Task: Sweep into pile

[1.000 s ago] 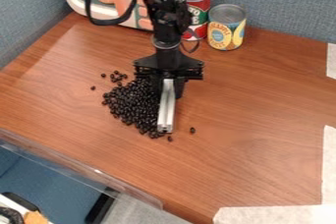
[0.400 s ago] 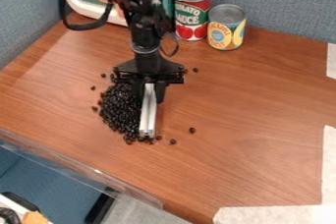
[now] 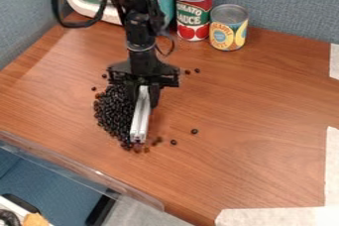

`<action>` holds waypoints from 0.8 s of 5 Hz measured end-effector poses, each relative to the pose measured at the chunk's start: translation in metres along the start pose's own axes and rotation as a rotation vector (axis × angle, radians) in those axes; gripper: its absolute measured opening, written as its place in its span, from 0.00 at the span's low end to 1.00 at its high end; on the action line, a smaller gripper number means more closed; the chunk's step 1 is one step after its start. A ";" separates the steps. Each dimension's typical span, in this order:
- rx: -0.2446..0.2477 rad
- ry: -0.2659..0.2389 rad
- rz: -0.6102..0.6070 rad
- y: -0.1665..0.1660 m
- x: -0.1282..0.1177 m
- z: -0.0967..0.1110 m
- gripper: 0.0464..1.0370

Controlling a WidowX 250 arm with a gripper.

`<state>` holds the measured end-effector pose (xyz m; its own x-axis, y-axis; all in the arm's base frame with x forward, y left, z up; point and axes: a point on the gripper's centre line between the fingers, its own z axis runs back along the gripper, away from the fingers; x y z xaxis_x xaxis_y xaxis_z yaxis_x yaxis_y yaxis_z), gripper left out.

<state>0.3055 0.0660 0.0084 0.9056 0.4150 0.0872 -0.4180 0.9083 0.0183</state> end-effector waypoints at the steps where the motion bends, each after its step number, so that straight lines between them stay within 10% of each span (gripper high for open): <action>1: -0.017 -0.018 -0.026 -0.008 0.007 0.018 0.33; 4: -0.112 -0.018 -0.269 -0.120 0.020 0.016 0.33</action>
<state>0.3723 -0.0355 0.0237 0.9811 0.1580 0.1120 -0.1511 0.9862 -0.0673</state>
